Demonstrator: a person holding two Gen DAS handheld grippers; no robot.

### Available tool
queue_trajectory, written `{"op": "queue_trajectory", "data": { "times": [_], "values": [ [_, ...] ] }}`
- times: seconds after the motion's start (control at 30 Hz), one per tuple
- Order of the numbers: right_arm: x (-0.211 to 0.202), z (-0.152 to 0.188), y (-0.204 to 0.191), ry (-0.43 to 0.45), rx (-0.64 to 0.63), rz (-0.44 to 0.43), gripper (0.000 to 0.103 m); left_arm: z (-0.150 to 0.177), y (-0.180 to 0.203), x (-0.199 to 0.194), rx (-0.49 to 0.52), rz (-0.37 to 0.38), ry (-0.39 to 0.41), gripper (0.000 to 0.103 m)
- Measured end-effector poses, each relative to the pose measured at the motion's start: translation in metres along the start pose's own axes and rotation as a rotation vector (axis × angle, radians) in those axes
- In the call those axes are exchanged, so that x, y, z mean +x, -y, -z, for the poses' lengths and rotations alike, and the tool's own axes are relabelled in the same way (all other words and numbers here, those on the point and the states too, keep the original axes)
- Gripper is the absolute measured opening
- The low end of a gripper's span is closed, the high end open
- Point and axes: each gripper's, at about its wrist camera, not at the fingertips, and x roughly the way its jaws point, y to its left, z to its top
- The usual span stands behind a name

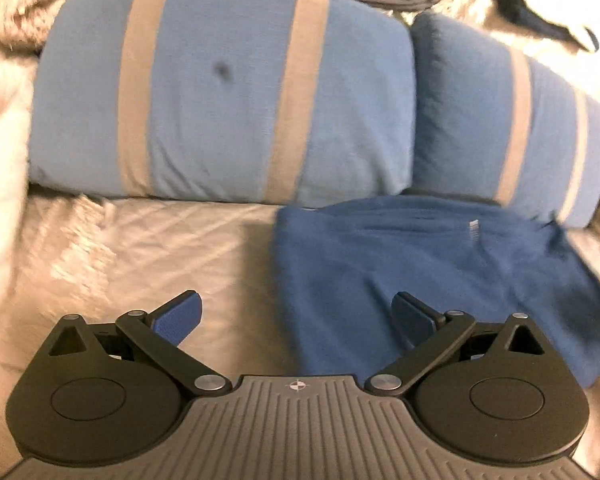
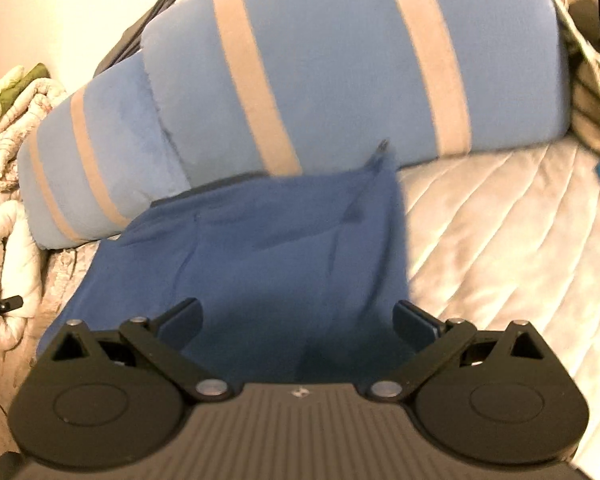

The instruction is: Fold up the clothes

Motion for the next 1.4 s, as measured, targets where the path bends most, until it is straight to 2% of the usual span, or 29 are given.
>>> {"op": "queue_trajectory", "data": {
  "times": [0.13, 0.23, 0.37, 0.43, 0.67, 0.77, 0.9, 1.07, 1.1, 1.17, 1.2, 1.23, 1.3, 1.4],
  "values": [
    [0.001, -0.019, 0.024, -0.044, -0.023, 0.025, 0.102, -0.001, -0.016, 0.013, -0.015, -0.017, -0.04, 0.103],
    [0.011, -0.028, 0.041, -0.079, 0.006, 0.031, 0.102, 0.003, -0.028, 0.022, -0.068, 0.036, -0.04, 0.103],
    [0.022, -0.032, 0.063, -0.109, 0.065, -0.007, 0.102, 0.002, -0.041, 0.041, -0.125, 0.062, -0.065, 0.103],
    [0.028, -0.034, 0.073, -0.117, 0.106, -0.042, 0.102, 0.0, -0.048, 0.052, -0.158, 0.11, -0.084, 0.103],
    [0.062, -0.036, 0.1, -0.162, 0.227, -0.152, 0.102, 0.004, -0.063, 0.102, -0.352, 0.372, -0.175, 0.103],
    [0.081, -0.031, 0.105, -0.189, 0.263, -0.198, 0.102, 0.011, -0.067, 0.123, -0.418, 0.427, -0.215, 0.103],
    [0.102, -0.025, 0.106, -0.222, 0.29, -0.242, 0.102, 0.024, -0.071, 0.147, -0.471, 0.459, -0.269, 0.102],
    [0.118, -0.018, 0.104, -0.23, 0.309, -0.299, 0.102, 0.029, -0.078, 0.155, -0.542, 0.517, -0.236, 0.102],
    [0.12, -0.018, 0.103, -0.227, 0.309, -0.312, 0.1, 0.03, -0.08, 0.157, -0.567, 0.53, -0.234, 0.102],
    [0.125, -0.018, 0.101, -0.235, 0.312, -0.348, 0.09, 0.029, -0.08, 0.16, -0.596, 0.56, -0.239, 0.101],
    [0.129, -0.017, 0.1, -0.245, 0.319, -0.358, 0.084, 0.028, -0.08, 0.162, -0.609, 0.575, -0.242, 0.094],
    [0.132, -0.016, 0.099, -0.252, 0.324, -0.353, 0.081, 0.028, -0.079, 0.164, -0.611, 0.602, -0.263, 0.088],
    [0.136, -0.014, 0.096, -0.25, 0.319, -0.349, 0.078, 0.027, -0.069, 0.167, -0.59, 0.618, -0.304, 0.068],
    [0.137, -0.012, 0.095, -0.244, 0.33, -0.336, 0.063, 0.024, -0.06, 0.167, -0.564, 0.588, -0.319, 0.063]
  ]
}}
